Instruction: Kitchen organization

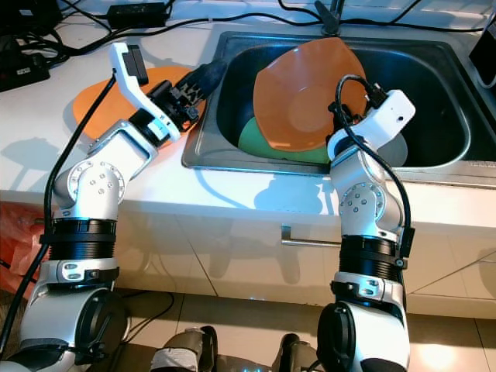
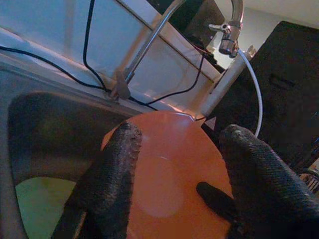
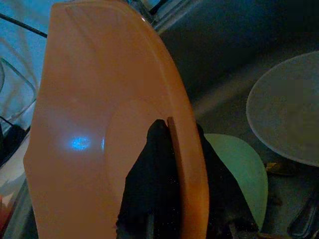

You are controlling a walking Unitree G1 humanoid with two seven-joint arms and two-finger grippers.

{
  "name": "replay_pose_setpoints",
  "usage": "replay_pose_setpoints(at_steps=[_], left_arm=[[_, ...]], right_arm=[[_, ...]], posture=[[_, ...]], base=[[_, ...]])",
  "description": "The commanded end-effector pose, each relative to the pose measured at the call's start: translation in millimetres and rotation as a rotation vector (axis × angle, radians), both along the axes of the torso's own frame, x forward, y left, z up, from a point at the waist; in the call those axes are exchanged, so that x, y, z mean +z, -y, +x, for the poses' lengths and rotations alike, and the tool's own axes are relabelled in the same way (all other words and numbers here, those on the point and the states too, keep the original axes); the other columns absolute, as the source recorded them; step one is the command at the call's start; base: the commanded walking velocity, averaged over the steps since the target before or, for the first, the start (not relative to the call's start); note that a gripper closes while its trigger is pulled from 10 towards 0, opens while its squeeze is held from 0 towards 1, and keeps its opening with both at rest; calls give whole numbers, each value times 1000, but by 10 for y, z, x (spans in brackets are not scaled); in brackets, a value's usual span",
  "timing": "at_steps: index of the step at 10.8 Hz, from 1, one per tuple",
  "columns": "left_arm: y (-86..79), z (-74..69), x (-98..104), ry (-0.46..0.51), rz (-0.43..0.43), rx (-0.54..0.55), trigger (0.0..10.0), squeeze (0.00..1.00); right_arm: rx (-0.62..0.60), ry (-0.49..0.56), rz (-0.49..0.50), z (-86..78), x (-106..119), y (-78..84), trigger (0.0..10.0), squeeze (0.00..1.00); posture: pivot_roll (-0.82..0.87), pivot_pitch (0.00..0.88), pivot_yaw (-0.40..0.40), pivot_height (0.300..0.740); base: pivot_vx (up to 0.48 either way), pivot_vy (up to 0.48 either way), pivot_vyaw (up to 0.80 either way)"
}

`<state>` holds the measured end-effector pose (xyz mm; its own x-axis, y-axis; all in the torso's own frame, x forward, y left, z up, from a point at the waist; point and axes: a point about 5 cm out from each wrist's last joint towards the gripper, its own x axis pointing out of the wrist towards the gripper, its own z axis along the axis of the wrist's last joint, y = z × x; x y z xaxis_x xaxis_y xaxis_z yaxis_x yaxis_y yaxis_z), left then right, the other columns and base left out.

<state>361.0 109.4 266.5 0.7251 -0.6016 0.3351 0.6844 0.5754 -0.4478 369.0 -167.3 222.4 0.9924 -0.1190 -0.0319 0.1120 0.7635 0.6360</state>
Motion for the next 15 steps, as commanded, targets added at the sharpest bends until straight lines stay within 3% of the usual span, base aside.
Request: replay_pose_setpoints(at_steps=[1, 6, 7, 8, 9, 10, 15], left_arm=[[9, -26, 16, 15, 22, -12, 10000, 1000], [9, -26, 16, 15, 22, -12, 10000, 1000], [-49, -74, -56, 49, 197, 55, 10000, 0], [-111, -105, -99, 108, 379, 151, 10000, 0], [-109, -88, -95, 106, 383, 161, 10000, 0], [-110, -49, -91, 100, 392, 187, 10000, 0], [-126, 10, -60, 115, 412, 212, 10000, 0]], right_arm=[[5, 22, 6, 9, 44, -14, 0, 0], [5, 22, 6, 9, 44, -14, 0, 0], [29, 61, -138, 202, 24, 80, 0, 0], [114, 128, -340, 335, 56, 208, 2824, 0], [126, 139, -361, 319, 56, 189, 7451, 0], [135, 141, -366, 307, 28, 165, 10000, 0], [142, 124, -389, 396, -67, 211, 10000, 0]], posture=[[157, 146, 40, 740], [157, 146, 40, 740], [258, 191, 22, 740], [248, 186, 23, 740], [243, 179, 26, 740], [239, 173, 30, 740], [247, 165, 34, 740]], base=[[0, 0, 0], [0, 0, 0], [0, 0, 0], [0, 0, 0], [0, 0, 0], [0, 0, 0], [0, 0, 0]])
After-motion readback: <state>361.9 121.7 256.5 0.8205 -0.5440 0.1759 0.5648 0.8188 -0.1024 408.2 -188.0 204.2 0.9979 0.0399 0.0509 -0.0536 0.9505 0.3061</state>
